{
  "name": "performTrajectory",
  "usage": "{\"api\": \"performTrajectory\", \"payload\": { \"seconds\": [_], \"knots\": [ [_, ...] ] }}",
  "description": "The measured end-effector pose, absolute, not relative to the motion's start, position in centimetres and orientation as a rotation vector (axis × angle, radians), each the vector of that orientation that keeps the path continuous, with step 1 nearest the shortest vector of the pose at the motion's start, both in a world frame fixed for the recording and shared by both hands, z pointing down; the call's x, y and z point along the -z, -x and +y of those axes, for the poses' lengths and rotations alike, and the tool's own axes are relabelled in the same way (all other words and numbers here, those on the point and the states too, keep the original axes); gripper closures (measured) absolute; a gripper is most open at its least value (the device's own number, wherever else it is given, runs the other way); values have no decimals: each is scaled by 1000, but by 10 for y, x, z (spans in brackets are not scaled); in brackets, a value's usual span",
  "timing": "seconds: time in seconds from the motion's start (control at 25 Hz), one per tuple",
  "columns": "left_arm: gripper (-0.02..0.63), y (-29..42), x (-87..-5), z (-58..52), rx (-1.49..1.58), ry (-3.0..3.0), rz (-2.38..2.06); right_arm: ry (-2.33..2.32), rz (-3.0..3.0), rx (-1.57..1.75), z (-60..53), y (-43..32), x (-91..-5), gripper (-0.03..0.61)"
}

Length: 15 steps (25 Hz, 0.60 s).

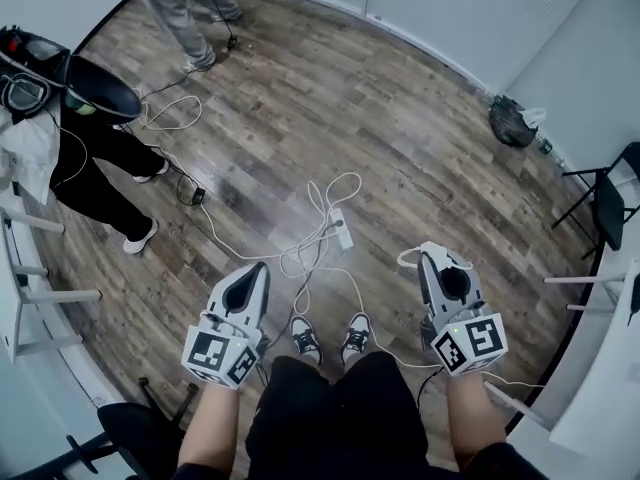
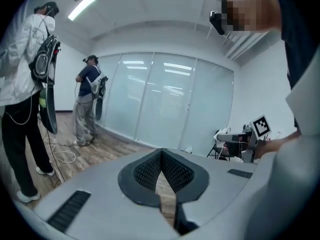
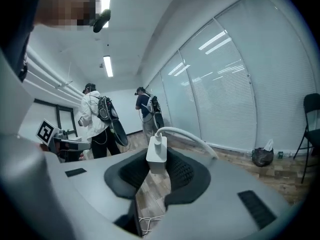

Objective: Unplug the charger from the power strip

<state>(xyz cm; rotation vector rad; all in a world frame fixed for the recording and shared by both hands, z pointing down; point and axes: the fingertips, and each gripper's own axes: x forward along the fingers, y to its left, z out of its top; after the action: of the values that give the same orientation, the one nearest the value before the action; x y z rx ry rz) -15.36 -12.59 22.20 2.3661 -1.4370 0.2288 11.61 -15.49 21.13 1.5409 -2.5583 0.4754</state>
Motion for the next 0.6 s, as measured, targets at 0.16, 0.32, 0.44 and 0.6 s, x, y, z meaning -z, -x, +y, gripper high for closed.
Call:
{"api": "performTrajectory", "payload": {
  "seconds": [0.16,0.32,0.44,0.6],
  "knots": [
    [594,154,-142,-100,-253,-2491,-1473,-1531,-2592,-394,-131,-106,-138,471],
    [594,155,-76,-86,-181,-2556,-1486,-1501,-2641,-312,-115,-91,-73,471],
    [594,153,-46,-73,-190,-2594,-1453,-1498,-2650,-255,-103,-84,-34,471],
    [594,155,-25,-63,-182,-2624,-1431,-1534,-2678,-220,-91,-80,-3,471]
  ]
}}
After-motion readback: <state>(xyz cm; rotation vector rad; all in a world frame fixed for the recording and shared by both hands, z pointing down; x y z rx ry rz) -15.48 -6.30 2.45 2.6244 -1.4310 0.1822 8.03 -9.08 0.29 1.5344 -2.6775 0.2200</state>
